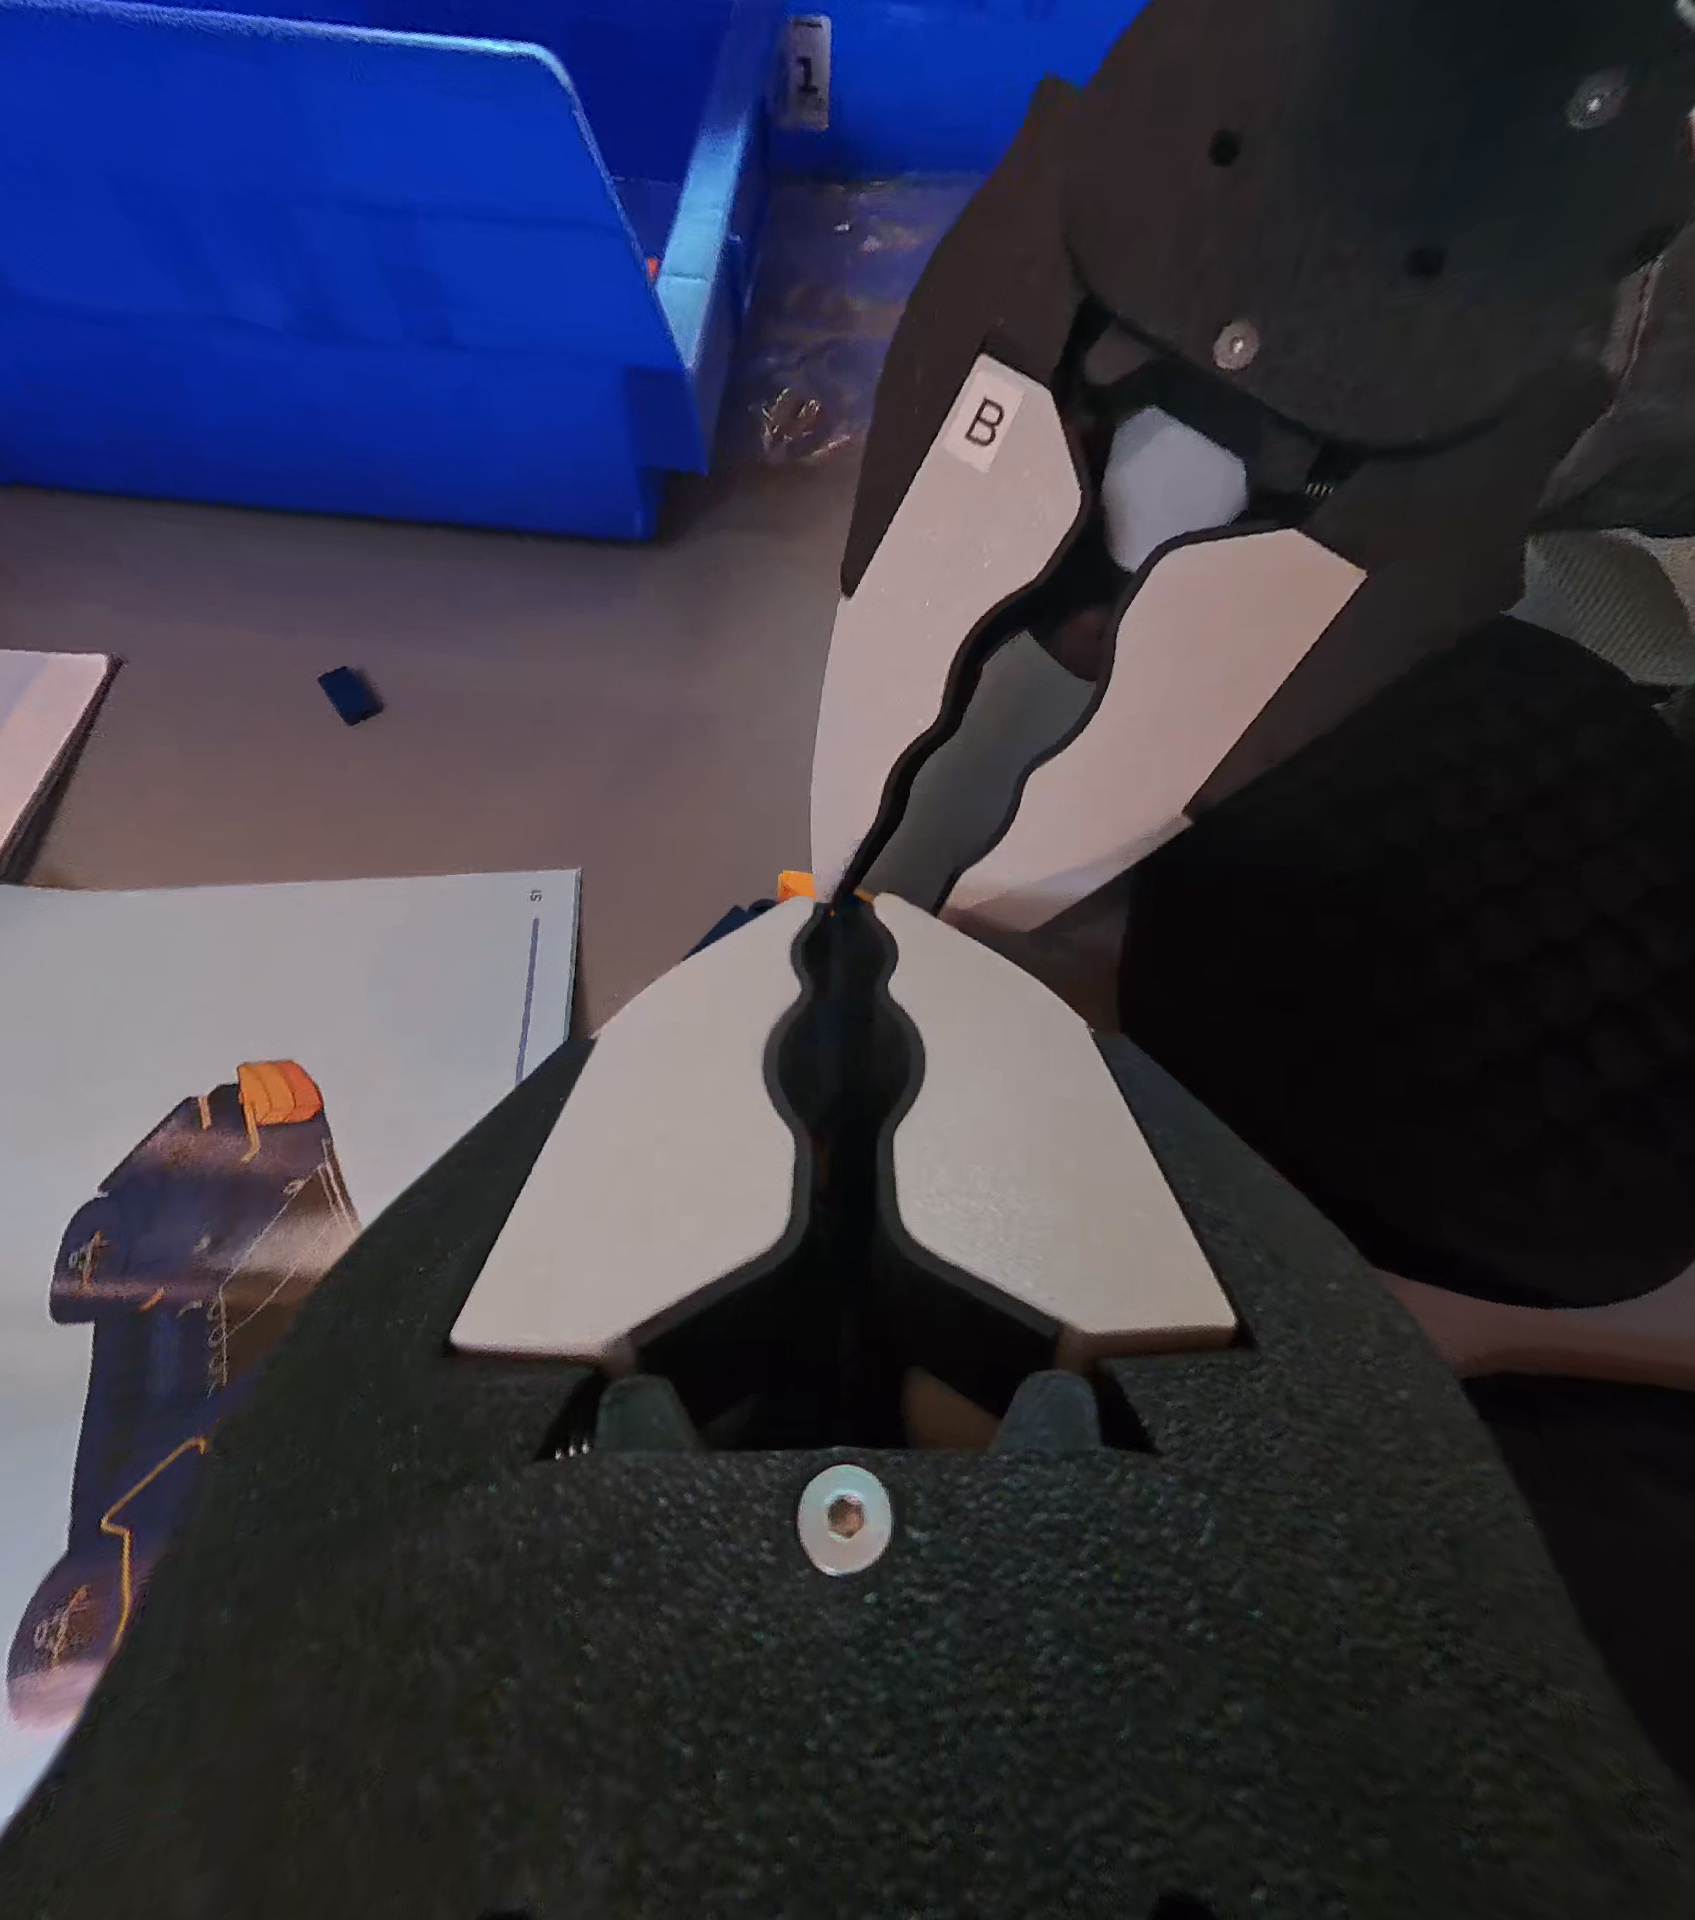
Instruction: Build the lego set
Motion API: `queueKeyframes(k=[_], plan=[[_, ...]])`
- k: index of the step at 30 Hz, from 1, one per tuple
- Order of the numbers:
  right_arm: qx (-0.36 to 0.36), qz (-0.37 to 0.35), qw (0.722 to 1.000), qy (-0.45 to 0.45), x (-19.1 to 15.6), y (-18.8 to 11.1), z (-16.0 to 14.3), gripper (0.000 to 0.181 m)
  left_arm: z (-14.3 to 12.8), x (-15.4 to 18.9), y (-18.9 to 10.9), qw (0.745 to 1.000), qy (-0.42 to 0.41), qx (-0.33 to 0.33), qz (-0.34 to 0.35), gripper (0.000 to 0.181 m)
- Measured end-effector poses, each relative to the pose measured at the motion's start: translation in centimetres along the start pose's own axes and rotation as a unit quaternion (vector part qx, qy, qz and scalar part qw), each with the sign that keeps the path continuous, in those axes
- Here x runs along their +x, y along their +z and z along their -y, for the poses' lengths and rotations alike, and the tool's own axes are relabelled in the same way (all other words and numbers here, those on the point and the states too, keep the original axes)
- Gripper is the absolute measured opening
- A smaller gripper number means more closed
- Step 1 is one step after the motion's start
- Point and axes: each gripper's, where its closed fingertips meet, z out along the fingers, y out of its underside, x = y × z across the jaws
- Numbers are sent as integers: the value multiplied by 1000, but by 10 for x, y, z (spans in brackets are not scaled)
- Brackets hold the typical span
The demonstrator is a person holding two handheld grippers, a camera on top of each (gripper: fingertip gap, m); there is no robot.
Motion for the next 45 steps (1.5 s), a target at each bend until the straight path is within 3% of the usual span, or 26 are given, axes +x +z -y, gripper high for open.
queueKeyframes(k=[21, 29, 39, 45], plan=[[13, 12, 1000, 15, 0, 1, 1, 16, -7, -3, 5, 1000, 0, -6, -3, 2], [22, 7, 999, 49, 3, -2, 5, 16, 9, -17, -19, 996, -63, 65, -13, 3], [-3, 6, 994, 109, 4, -1, 6, 16, 3, -14, -10, 998, -58, 27, -3, 7], [-28, -7, 995, 95, 3, 1, 6, 16, 0, -18, -7, 998, -64, 10, 17, 21]])
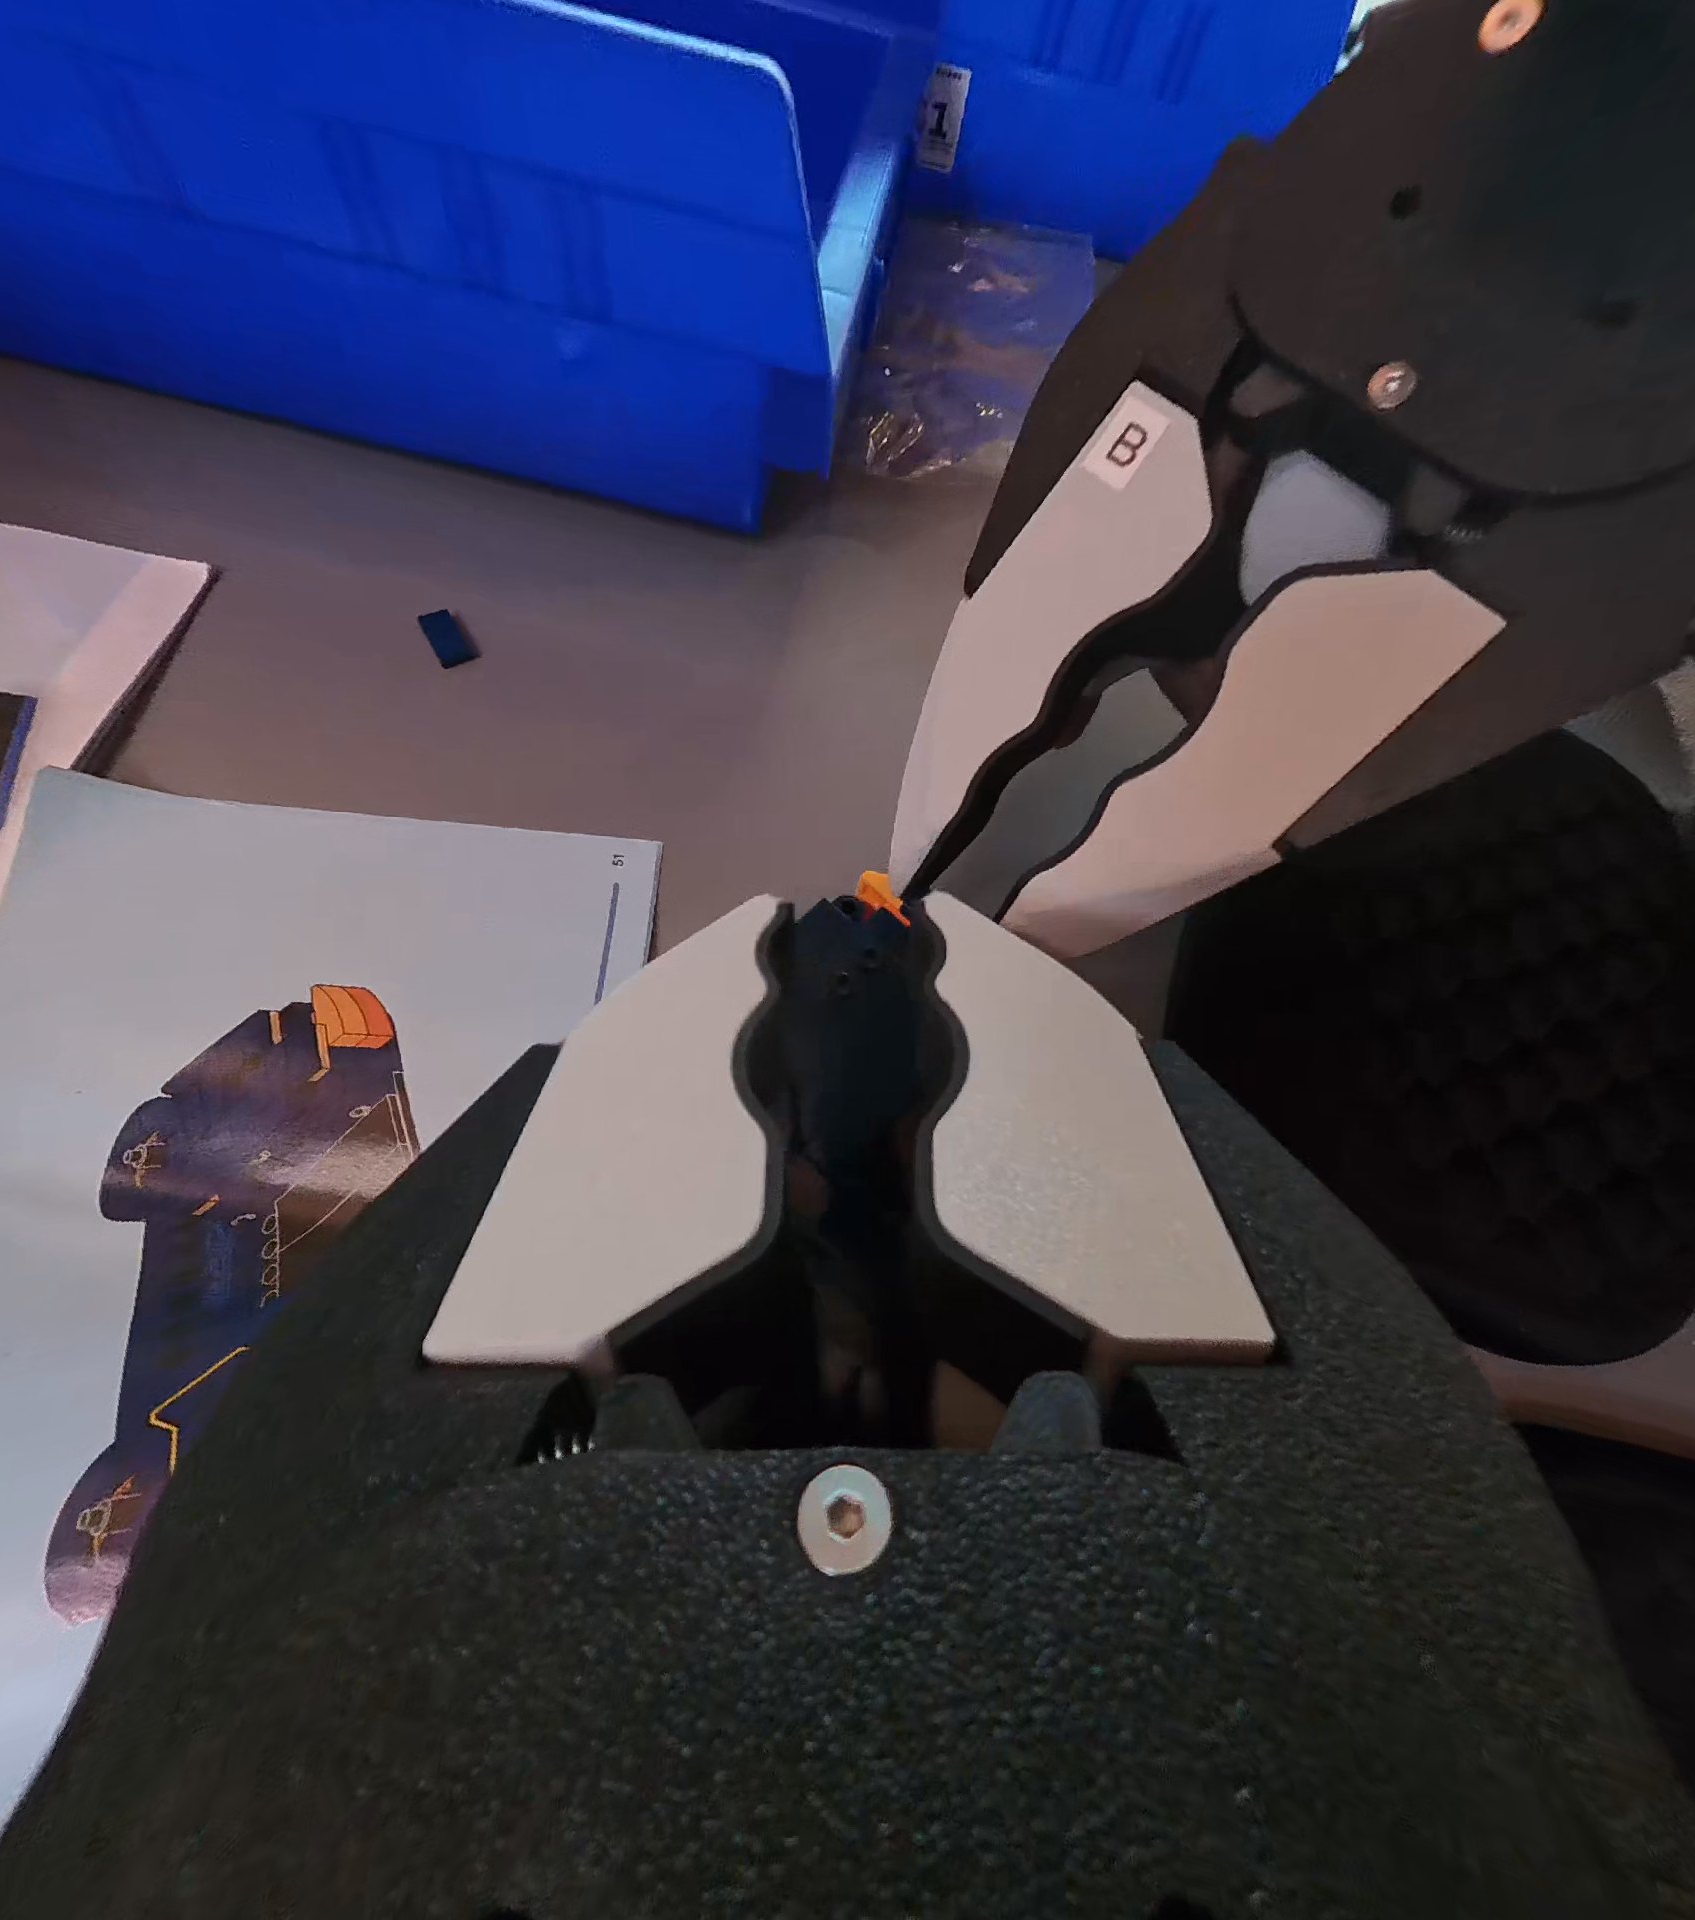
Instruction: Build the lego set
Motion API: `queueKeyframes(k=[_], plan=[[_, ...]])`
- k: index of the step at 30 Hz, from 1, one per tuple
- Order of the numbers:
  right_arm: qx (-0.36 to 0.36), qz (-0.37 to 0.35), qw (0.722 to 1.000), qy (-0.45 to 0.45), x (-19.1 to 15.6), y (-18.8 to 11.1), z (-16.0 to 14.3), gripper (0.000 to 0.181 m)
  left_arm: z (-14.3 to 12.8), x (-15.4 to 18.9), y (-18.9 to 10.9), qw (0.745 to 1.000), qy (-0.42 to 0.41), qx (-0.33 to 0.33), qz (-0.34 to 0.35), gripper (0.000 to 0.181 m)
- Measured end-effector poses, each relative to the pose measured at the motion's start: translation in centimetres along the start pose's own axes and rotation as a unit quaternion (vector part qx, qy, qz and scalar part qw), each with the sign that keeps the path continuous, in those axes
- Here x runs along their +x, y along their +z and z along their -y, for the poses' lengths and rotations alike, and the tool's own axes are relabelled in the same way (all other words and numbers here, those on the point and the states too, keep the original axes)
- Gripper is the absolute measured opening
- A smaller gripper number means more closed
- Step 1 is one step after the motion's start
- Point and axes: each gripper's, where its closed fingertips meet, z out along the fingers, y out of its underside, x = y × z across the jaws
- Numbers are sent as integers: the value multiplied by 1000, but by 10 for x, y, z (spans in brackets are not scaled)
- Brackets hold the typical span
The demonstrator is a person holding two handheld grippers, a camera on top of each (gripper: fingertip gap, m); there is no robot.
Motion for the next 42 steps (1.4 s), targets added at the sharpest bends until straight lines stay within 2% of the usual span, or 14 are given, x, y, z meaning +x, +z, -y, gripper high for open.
queueKeyframes(k=[10, 21, 42], plan=[[-15, 6, 1000, -2, -2, 3, 3, 15, -11, -4, 8, 999, 10, -36, 20, 26], [6, 46, 999, 12, -6, 1, 0, 16, -11, -3, 7, 999, 16, -38, 20, 26], [52, 112, 992, -20, -8, 2, -3, 14, -12, -2, 6, 999, 11, -31, 7, 22]])
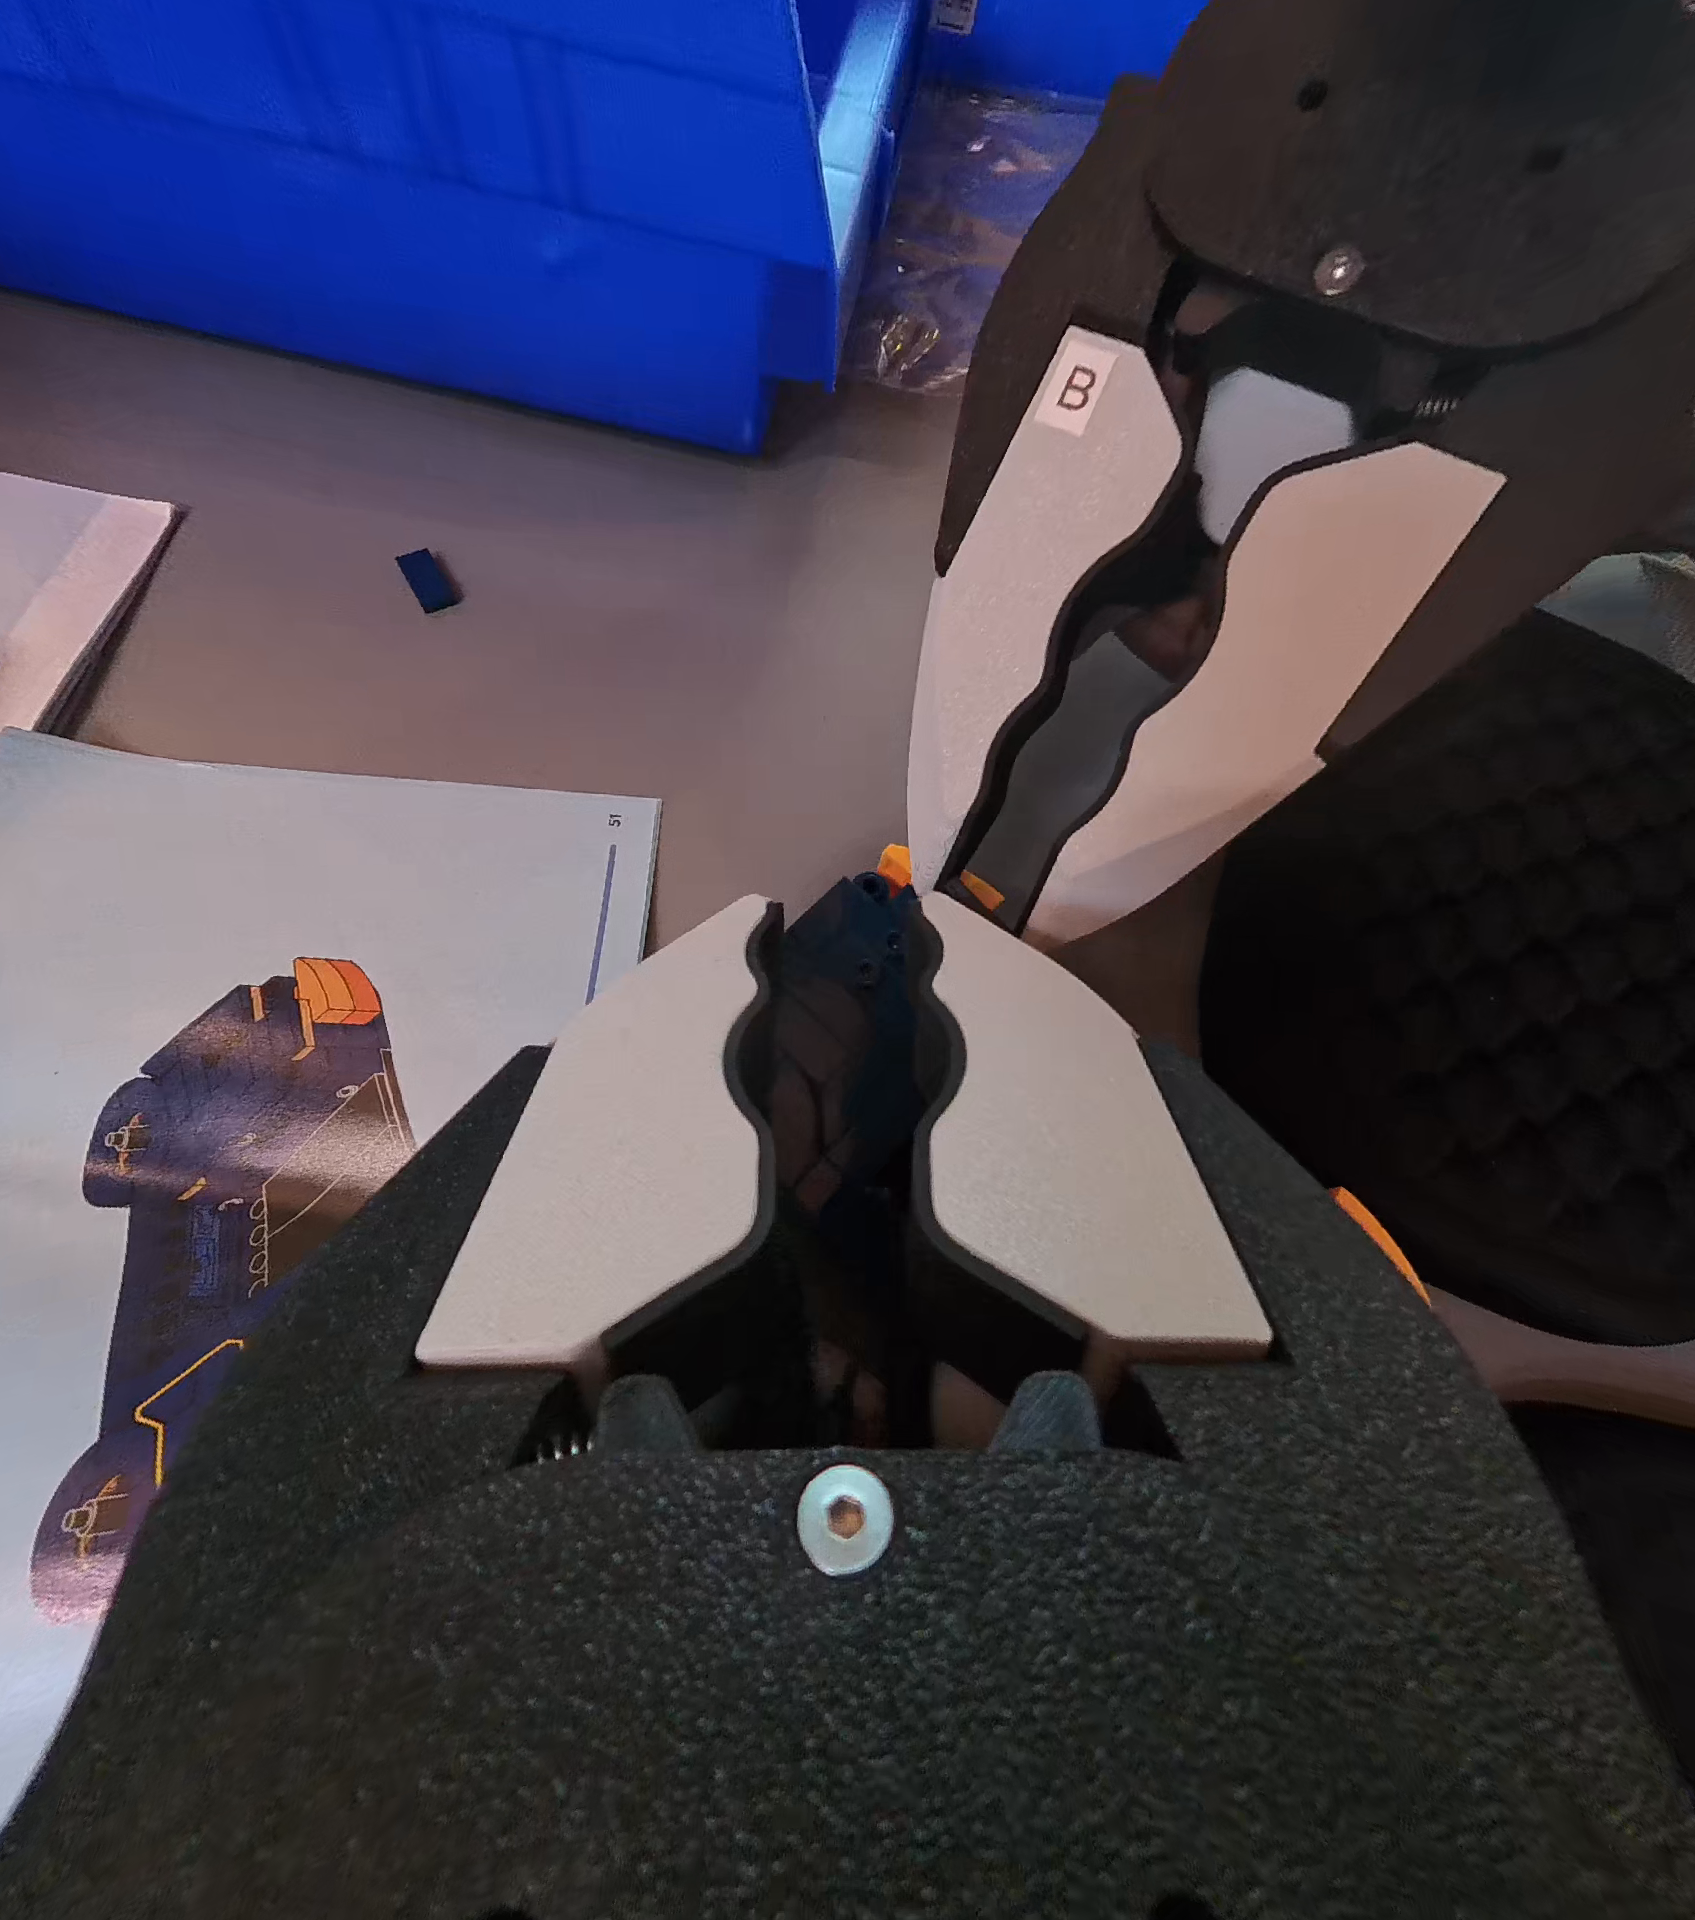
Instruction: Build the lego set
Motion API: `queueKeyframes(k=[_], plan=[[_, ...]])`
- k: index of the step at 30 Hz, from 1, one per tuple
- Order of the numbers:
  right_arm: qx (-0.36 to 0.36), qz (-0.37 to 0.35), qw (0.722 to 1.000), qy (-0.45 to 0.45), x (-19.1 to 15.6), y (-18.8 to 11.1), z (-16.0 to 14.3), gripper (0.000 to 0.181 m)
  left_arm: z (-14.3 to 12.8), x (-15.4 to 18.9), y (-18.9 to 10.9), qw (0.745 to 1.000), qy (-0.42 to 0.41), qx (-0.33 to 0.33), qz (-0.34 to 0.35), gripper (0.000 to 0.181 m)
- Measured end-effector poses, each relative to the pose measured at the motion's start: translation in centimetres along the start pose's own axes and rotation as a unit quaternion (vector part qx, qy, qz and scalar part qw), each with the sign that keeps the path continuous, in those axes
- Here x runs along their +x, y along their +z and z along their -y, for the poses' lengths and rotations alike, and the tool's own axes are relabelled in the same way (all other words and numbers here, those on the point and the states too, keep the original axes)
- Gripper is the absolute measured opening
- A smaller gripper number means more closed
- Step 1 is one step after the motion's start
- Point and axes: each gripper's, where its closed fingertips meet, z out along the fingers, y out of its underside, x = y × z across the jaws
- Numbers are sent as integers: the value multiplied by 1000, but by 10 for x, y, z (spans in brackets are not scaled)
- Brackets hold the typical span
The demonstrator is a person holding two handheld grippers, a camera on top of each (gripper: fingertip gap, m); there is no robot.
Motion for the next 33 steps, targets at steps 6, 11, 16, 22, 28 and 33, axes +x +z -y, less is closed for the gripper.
queueKeyframes(k=[6, 11, 16, 22, 28, 33], plan=[[-3, -2, 1000, -15, 0, -1, -1, 14, 0, 1, -2, 1000, 6, 1, -3, 23], [-9, -9, 1000, -15, 3, -4, -3, 13, 1, 3, -2, 1000, 13, 0, -4, 23], [-20, -42, 999, -7, 10, -9, -3, 6, 2, 5, -1, 1000, 23, 0, -4, 23], [-1, -34, 999, 14, -1, -10, 1, 0, 3, 6, -2, 1000, 24, 1, -6, 23], [-4, -32, 999, 19, -2, -3, -2, 0, 4, 9, 0, 999, 32, 0, -6, 22], [-3, -35, 999, 31, -3, -3, -3, 0, 4, 9, 0, 999, 32, 1, -5, 22]])
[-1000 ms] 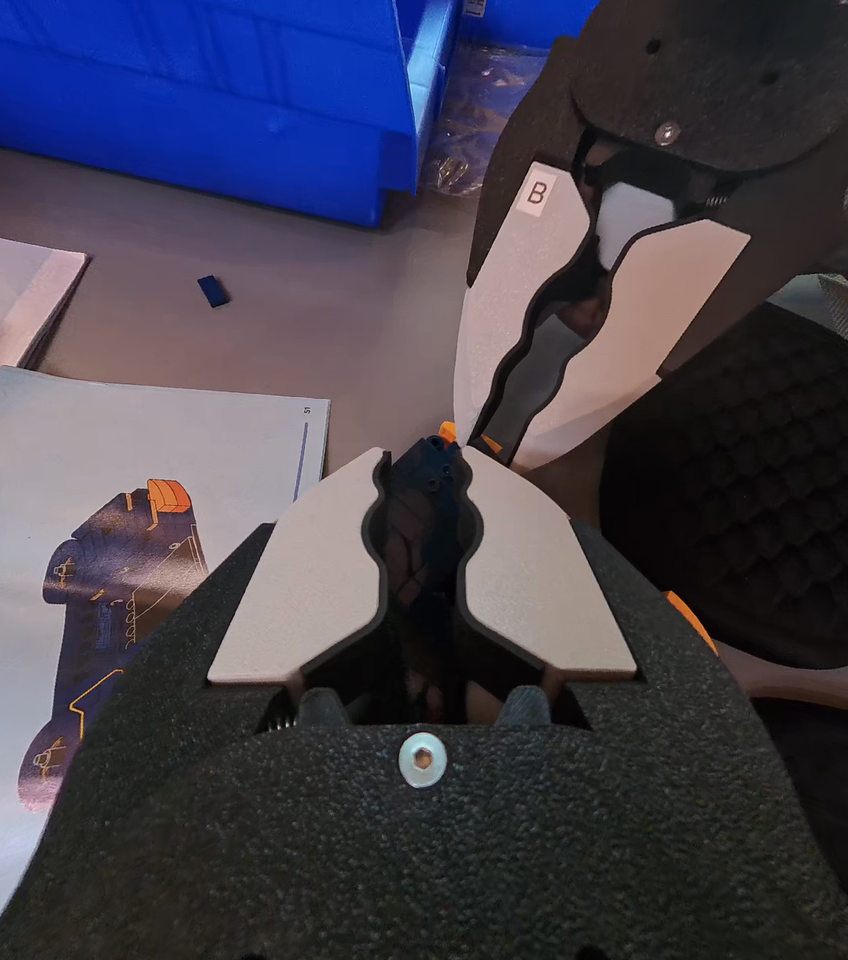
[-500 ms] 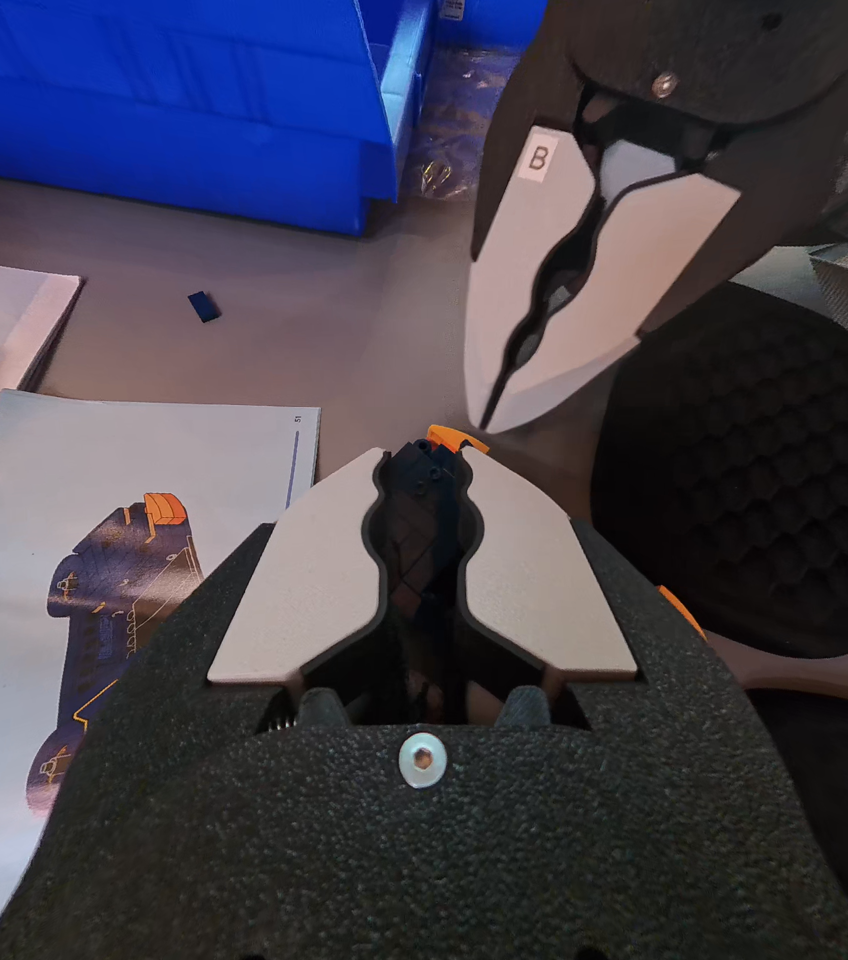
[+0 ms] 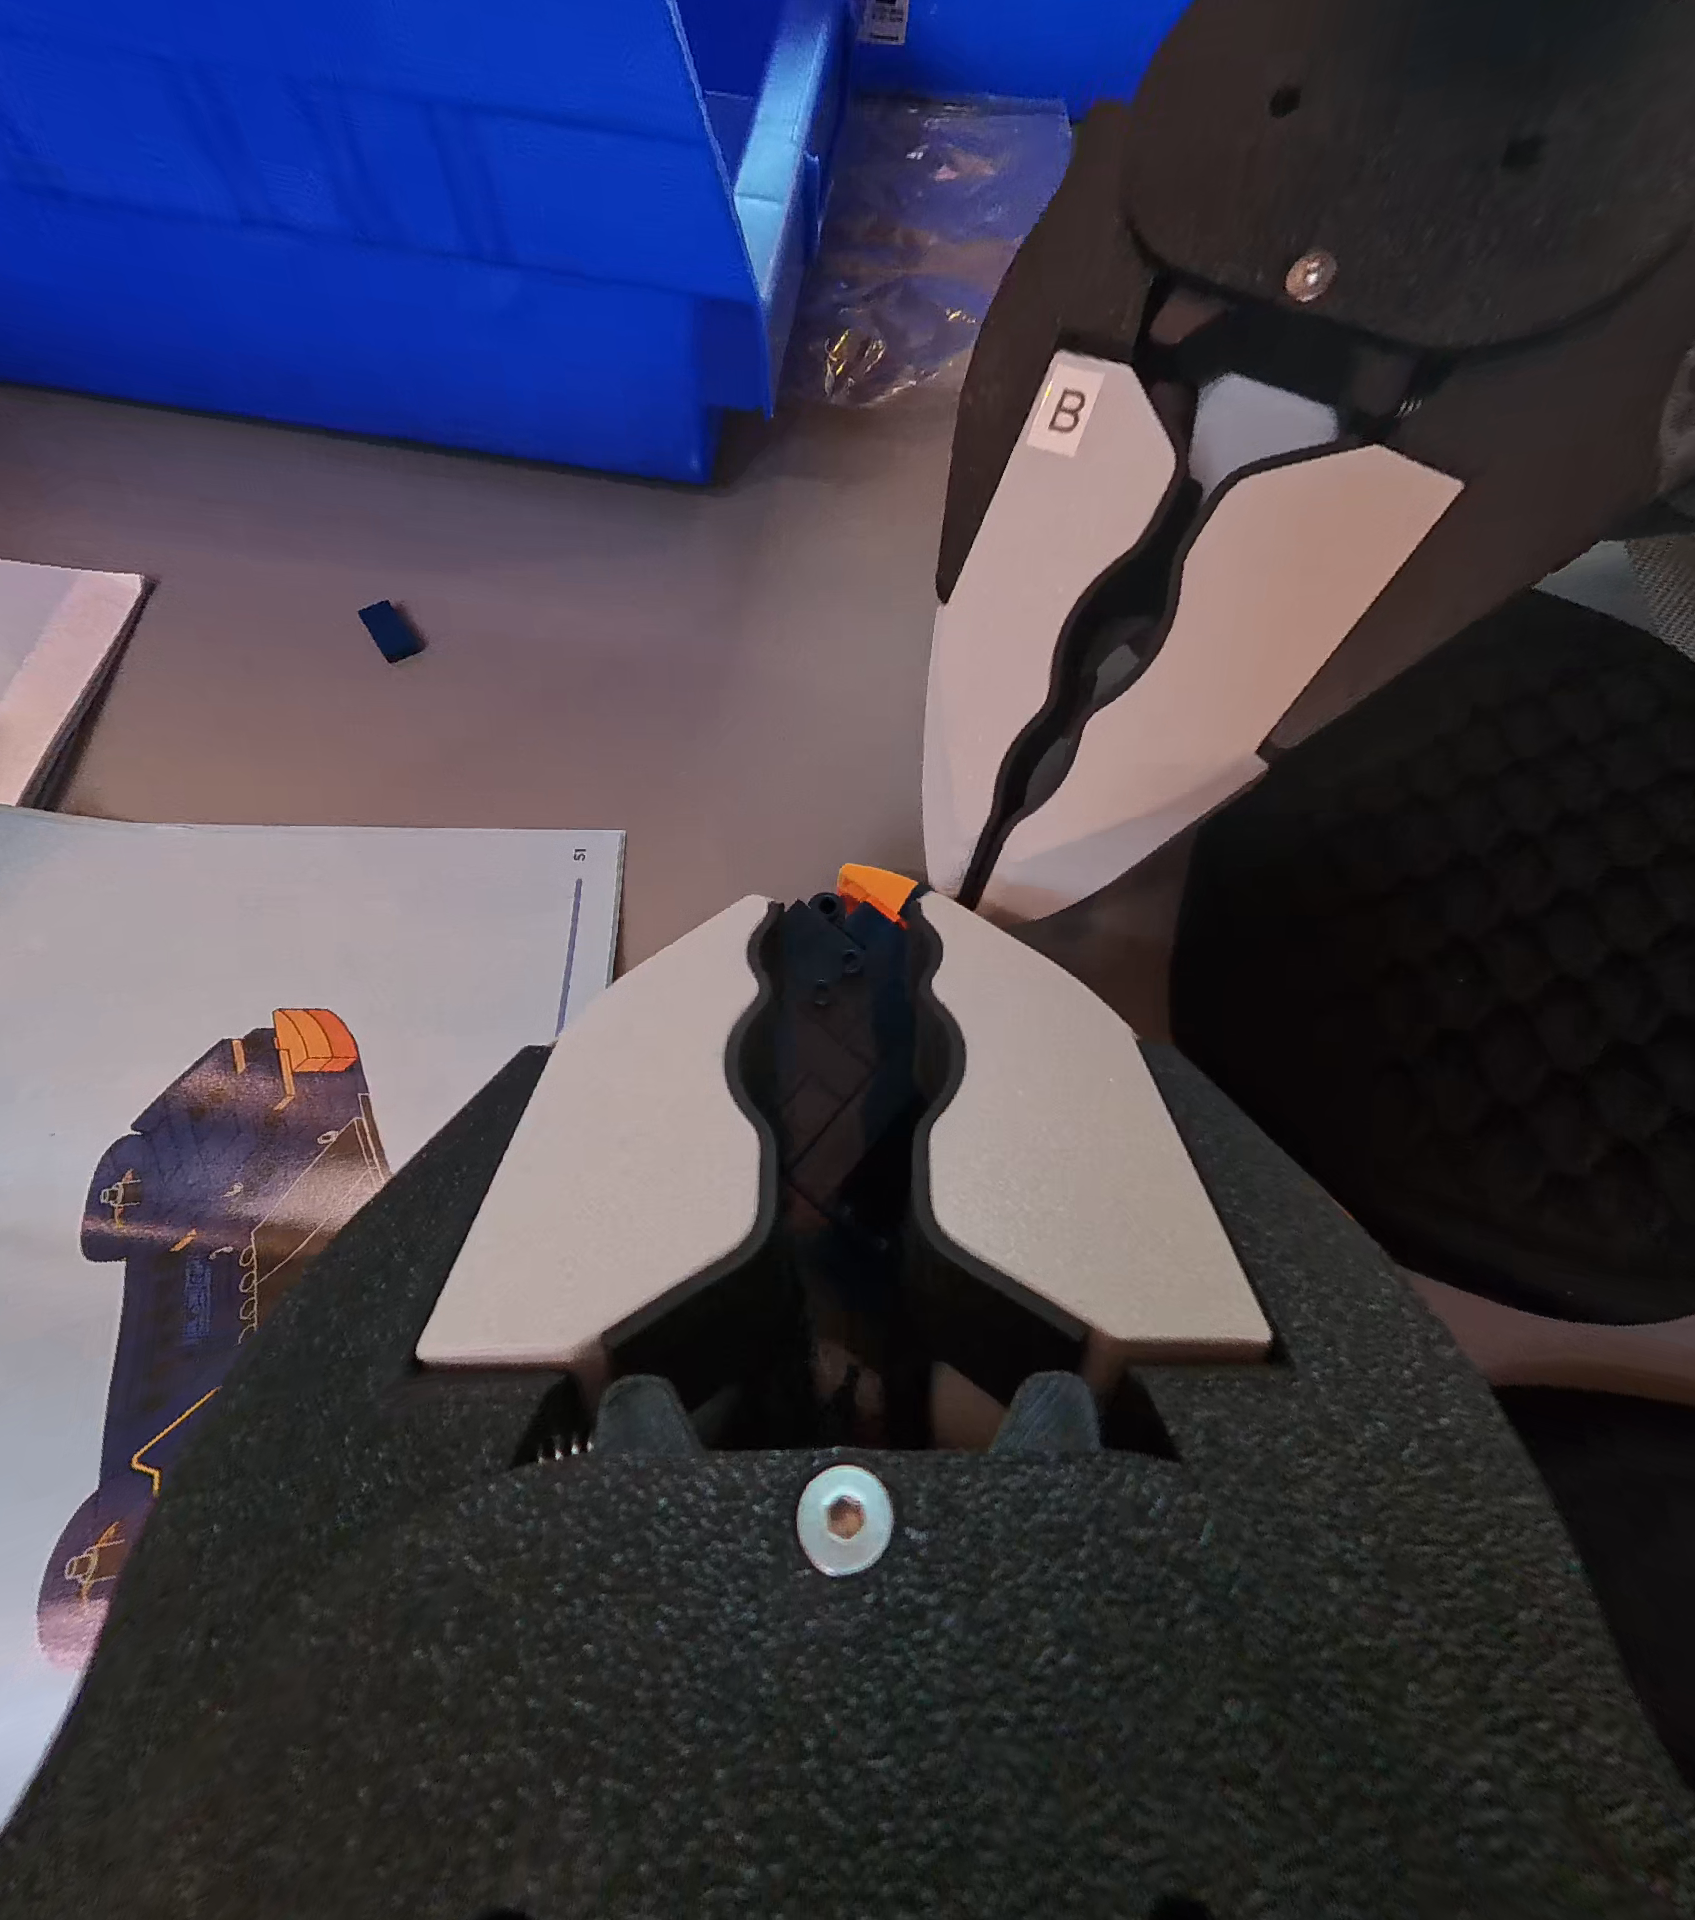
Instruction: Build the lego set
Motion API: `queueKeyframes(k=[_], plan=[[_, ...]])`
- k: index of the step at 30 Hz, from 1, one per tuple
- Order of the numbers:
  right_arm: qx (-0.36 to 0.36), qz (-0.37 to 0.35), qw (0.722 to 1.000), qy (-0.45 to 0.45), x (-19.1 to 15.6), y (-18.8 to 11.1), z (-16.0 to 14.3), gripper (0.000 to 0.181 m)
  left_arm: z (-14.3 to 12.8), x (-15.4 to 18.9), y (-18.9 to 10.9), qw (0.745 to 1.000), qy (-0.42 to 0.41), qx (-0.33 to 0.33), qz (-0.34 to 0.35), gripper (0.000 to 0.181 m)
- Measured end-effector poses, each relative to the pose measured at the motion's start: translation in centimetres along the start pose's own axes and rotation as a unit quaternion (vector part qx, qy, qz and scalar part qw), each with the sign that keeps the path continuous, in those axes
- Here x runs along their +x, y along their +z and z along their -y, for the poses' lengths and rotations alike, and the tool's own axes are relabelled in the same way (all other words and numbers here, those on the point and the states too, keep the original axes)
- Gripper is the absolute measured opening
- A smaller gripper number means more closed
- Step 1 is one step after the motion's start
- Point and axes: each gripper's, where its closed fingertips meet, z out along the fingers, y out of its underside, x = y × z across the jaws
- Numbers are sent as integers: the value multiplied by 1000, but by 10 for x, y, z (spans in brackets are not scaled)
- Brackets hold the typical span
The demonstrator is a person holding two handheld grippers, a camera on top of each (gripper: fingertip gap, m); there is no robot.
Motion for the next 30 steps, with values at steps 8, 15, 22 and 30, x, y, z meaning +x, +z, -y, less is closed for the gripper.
queueKeyframes(k=[8, 15, 22, 30], plan=[[-18, 0, 1000, -4, -1, 1, -2, 0, 2, 5, 0, 1000, 8, 1, -6, 25], [-32, -3, 999, -20, -2, 1, -3, 0, -1, 6, 2, 1000, 18, -13, -1, 26], [-36, -19, 999, -32, 9, -7, -6, 1, 2, 4, -10, 1000, -3, 6, -17, 24], [73, -23, 995, -70, 5, -7, 11, 0, -5, -7, -18, 1000, -4, 15, 8, 22]])
